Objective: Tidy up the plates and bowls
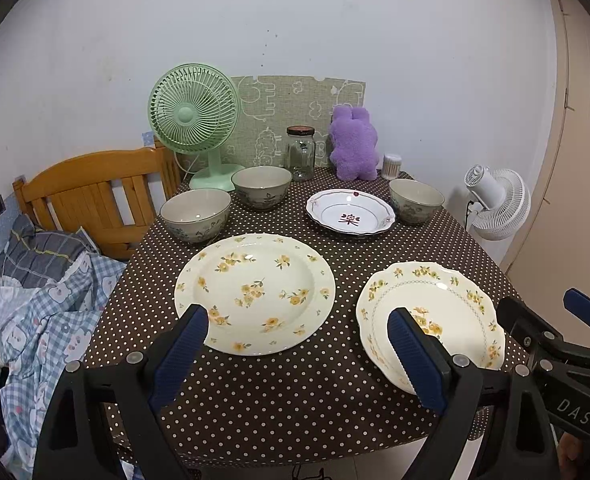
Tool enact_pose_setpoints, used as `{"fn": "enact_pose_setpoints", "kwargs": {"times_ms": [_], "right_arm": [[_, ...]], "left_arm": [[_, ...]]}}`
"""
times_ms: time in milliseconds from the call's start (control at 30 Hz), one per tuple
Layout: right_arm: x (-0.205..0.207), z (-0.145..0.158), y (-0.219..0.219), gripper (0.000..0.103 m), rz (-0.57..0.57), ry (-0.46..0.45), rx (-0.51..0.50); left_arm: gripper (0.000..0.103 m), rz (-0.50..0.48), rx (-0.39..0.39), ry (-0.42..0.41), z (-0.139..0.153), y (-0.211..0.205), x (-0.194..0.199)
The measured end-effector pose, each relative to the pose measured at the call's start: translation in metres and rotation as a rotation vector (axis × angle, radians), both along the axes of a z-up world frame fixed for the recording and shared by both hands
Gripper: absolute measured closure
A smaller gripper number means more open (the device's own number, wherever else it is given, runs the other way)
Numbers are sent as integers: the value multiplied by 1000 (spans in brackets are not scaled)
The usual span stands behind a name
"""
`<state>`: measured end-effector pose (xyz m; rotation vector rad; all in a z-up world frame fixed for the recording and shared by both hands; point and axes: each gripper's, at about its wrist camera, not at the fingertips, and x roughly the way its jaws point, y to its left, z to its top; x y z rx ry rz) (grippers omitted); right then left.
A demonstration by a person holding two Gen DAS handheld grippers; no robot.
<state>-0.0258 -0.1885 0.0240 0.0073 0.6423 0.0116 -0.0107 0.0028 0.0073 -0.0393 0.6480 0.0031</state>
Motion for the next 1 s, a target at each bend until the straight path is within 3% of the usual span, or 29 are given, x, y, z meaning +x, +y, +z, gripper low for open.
{"fn": "enact_pose_setpoints", "kwargs": {"times_ms": [1000], "right_arm": [[2,-3,3,3,-22,9,-9]], "left_arm": [[16,-38,-8,1,-4,-1,6]]}}
